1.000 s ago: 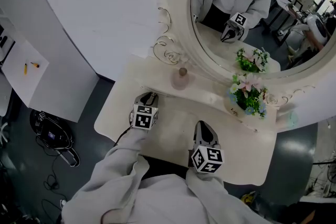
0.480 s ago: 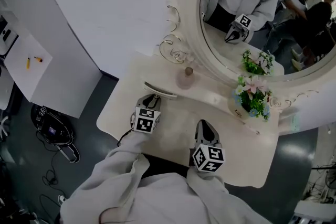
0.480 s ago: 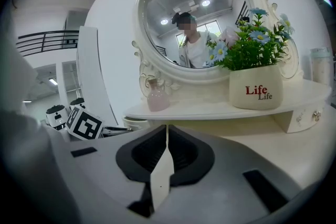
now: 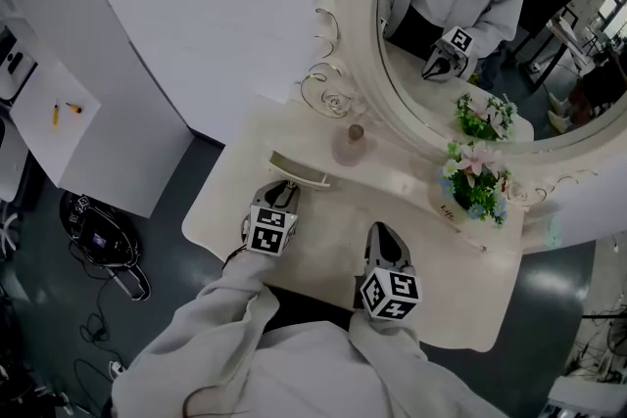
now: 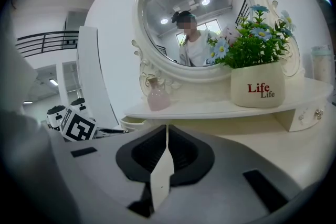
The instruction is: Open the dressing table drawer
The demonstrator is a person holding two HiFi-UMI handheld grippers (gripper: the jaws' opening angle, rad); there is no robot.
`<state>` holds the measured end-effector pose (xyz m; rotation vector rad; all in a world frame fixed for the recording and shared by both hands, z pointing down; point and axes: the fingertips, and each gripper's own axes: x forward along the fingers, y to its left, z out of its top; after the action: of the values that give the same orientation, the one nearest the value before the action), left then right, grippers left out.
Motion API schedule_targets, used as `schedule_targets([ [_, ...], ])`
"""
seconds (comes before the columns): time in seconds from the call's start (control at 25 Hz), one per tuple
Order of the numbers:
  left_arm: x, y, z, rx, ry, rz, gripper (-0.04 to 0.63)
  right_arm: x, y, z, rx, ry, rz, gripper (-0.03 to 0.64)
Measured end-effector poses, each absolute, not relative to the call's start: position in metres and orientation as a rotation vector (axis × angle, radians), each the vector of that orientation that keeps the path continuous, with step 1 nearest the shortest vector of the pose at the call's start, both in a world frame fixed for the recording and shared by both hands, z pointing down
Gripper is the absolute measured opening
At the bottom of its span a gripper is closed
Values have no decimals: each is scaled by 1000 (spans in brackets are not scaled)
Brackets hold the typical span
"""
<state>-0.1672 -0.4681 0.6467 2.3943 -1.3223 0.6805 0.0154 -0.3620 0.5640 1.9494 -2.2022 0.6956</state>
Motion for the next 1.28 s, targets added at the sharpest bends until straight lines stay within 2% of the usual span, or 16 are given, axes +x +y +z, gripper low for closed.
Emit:
schedule_targets([
  [1.28, -183, -433, 647, 2397, -1308, 682, 106, 5, -343, 569, 1932, -2208, 735, 37],
])
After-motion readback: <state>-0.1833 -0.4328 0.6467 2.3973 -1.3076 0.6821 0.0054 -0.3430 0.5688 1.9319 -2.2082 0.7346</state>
